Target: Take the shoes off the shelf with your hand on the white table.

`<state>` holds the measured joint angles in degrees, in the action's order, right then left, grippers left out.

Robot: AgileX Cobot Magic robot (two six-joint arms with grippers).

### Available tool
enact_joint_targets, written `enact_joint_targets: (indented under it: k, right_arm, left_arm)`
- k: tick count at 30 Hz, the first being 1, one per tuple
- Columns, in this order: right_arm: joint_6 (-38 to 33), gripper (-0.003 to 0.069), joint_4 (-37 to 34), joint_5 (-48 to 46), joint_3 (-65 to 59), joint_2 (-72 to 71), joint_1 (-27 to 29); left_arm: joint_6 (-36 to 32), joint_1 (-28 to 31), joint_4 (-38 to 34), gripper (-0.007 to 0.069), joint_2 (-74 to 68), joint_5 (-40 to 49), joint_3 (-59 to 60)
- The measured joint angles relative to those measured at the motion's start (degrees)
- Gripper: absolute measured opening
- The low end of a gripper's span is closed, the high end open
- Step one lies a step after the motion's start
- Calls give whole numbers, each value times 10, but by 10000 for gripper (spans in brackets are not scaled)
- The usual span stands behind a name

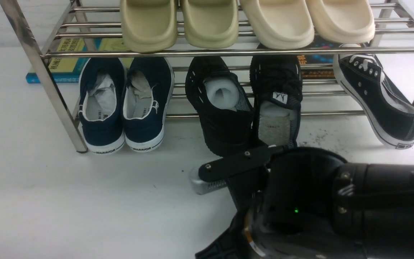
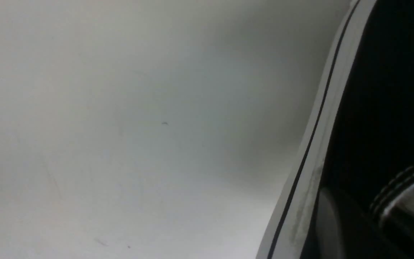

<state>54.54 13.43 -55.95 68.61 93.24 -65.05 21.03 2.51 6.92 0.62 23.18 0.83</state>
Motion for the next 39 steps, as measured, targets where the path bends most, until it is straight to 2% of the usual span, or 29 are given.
enact_joint_targets:
  k: [18,21,25,28,33,39]
  right_arm:
    - [-38,10,-11,-143,39,-106,-2]
    - [-50,10,-15,-147,39,-116,-2]
    - [-69,10,-59,-151,40,-121,-4]
    - [-71,10,-73,-151,40,-121,-24]
    - [-51,10,-65,-141,40,-121,-71]
    - [-19,10,-14,-115,40,-99,-78]
  left_arm:
    - [0,0,0,242,0,0,0]
    - [0,0,0,242,0,0,0]
    - [0,0,0,242,0,0,0]
    - [0,0,0,242,0,0,0]
    - [0,0,0,242,0,0,0]
    - [0,0,0,242,0,0,0]
